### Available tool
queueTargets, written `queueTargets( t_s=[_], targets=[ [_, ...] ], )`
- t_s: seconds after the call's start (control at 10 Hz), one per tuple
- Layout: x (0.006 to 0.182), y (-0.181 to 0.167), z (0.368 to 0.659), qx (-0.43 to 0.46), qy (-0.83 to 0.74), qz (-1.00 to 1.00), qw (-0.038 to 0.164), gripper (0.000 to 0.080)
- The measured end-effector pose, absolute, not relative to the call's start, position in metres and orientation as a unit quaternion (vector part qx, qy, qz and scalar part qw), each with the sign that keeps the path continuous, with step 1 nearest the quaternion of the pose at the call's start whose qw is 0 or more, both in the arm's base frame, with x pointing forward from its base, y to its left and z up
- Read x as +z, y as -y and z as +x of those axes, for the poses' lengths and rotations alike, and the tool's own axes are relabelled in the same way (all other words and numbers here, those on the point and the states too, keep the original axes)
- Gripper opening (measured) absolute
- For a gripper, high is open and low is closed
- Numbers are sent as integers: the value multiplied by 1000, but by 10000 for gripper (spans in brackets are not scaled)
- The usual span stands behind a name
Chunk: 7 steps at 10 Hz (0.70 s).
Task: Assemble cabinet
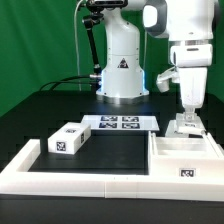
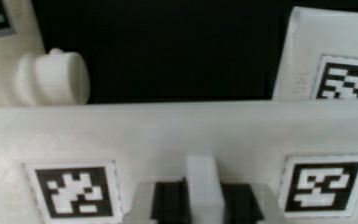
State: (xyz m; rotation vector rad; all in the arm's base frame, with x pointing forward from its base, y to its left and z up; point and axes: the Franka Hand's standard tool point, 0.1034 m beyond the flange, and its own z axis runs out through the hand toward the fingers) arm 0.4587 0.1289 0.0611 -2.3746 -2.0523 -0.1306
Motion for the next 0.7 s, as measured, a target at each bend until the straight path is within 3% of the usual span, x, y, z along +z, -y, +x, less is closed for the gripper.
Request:
queueTargets(
  t_s=[0.7],
  targets=[
    [59, -127, 469, -40, 650, -759, 2, 68]
  ],
)
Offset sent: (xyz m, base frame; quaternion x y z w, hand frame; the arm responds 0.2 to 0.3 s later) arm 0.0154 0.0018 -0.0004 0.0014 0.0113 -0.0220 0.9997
